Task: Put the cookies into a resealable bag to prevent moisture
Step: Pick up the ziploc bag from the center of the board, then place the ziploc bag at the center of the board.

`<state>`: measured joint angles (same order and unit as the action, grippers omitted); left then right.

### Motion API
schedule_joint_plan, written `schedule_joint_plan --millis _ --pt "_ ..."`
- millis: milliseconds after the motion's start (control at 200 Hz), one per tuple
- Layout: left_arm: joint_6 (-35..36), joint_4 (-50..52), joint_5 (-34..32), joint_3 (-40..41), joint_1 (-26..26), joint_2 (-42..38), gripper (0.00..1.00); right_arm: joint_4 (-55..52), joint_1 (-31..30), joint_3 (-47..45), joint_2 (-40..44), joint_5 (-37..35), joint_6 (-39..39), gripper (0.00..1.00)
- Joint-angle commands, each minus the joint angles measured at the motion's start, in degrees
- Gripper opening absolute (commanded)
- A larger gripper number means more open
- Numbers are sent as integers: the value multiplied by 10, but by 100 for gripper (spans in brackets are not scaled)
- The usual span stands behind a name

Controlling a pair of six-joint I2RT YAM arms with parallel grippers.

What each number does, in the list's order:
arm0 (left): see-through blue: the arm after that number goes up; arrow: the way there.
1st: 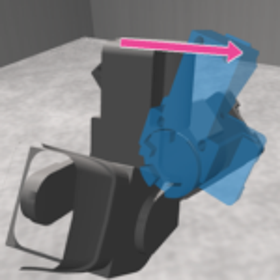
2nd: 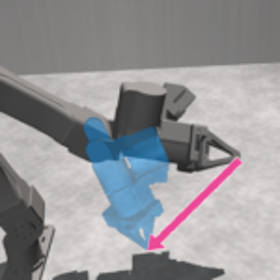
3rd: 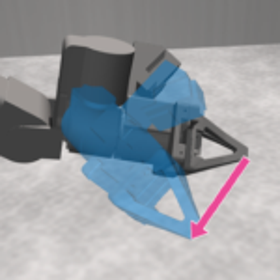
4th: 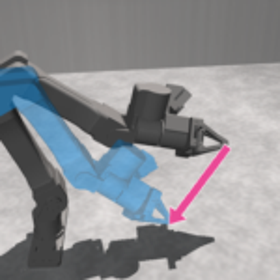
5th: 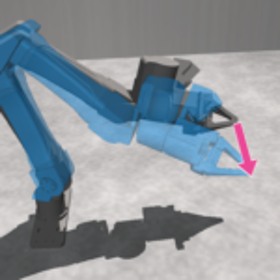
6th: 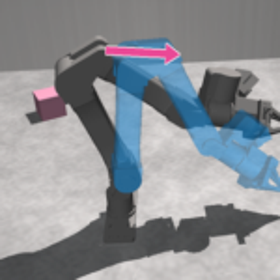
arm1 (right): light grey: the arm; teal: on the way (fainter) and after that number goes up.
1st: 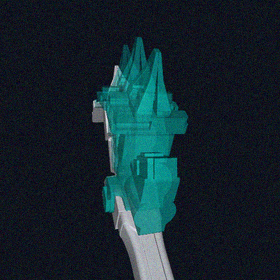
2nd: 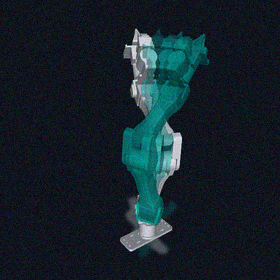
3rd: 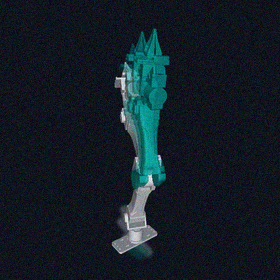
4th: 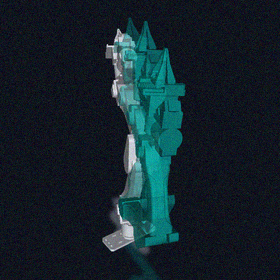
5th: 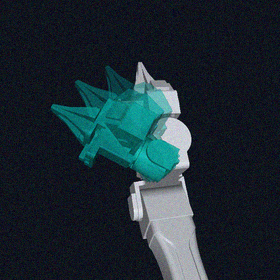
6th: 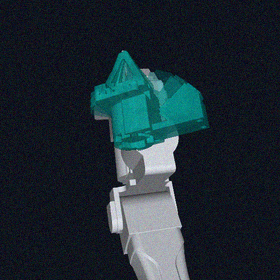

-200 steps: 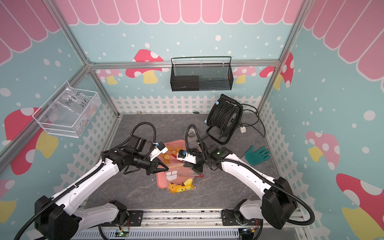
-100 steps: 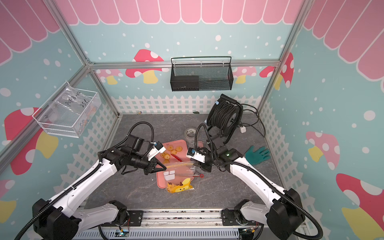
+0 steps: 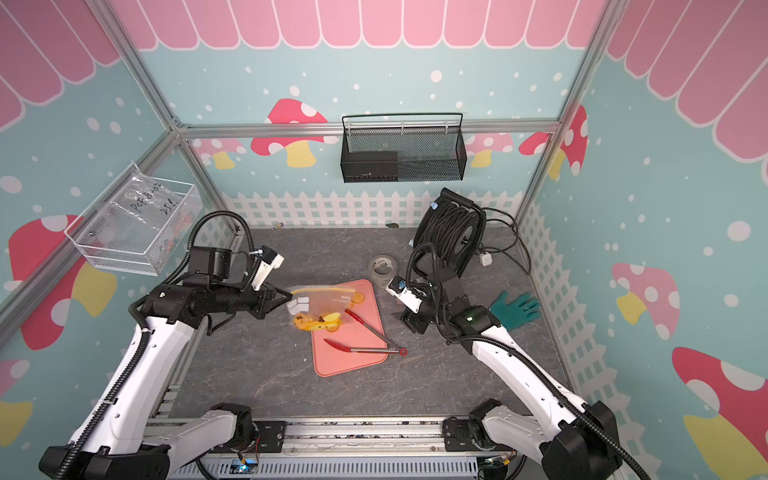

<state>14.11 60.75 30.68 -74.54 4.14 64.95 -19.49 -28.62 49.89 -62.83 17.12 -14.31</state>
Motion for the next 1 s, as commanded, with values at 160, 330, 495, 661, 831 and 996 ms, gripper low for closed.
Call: schedule_joint_plan --millis 160,330,495,661,831,996 --pt "-31 -197 -131 -27 -70 114 0 57 14 -26 -13 -81 125 69" --pt "-27 -281 -188 -19 -94 188 5 48 38 -44 -27 -134 200 73" --pt "-50 -277 -218 -22 -100 222 24 66 67 -70 -64 -133 280 74" --pt "-107 -267 -210 -3 -100 174 43 137 110 -104 -112 -111 357 74" --pt "-164 -208 -184 32 -78 76 53 191 124 -89 -189 -87 334 72" --pt "-249 -202 -134 101 -22 -6 54 210 126 -54 -277 -90 303 69"
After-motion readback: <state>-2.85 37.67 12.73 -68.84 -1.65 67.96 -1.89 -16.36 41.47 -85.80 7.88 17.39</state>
